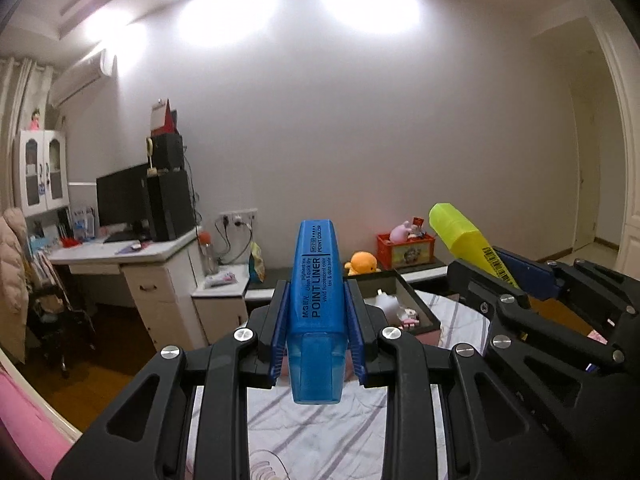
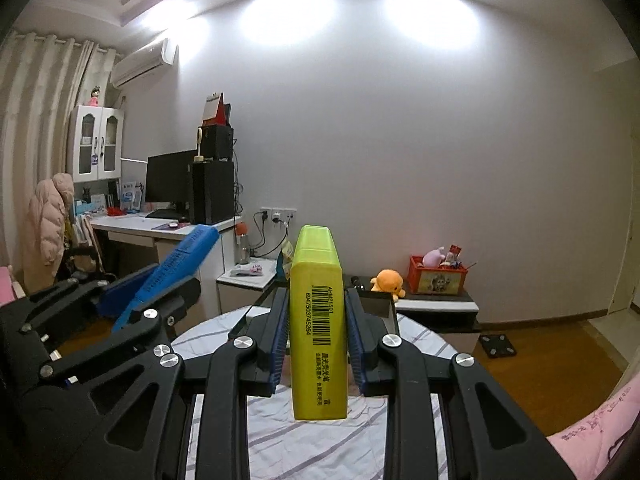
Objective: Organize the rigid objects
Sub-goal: 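Lift the blue highlighter with the left gripper while the right lifts the yellow highlighter toward the tray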
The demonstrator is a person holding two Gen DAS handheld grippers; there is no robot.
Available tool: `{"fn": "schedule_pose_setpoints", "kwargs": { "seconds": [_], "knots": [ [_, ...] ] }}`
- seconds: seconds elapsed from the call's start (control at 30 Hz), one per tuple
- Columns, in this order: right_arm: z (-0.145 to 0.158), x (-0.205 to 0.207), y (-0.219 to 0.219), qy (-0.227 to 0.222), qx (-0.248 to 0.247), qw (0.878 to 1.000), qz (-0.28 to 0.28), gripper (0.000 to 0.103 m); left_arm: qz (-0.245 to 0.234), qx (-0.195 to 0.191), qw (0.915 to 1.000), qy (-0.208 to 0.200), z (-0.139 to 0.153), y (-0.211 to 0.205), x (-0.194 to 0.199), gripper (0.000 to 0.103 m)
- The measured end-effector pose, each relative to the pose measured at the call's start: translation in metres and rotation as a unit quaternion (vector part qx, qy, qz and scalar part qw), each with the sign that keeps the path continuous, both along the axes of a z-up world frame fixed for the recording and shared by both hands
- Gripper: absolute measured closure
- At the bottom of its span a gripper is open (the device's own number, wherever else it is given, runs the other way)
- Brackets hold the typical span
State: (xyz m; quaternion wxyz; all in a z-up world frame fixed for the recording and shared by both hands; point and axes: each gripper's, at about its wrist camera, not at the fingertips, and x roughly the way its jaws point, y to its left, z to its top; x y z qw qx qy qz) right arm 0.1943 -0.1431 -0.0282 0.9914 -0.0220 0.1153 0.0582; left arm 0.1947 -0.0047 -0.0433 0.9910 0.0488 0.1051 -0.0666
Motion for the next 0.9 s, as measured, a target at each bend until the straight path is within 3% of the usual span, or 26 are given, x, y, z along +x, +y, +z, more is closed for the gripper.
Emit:
{"fn": "schedule_pose_setpoints", "kwargs": {
  "seconds": [0.53,0.9],
  "knots": [
    [0.012,0.019,-0.002,-0.011,0.004,1.000,0.000,0.076,0.012,0.030,0.9993,-0.020,0.013,-0.016,0.022,0.076],
    [0.012,0.071,-0.014,-0.008,0.004,1.000,-0.010,0.076,0.005,0.048,0.9984,-0.031,0.017,-0.038,0.087,0.076]
  ]
}}
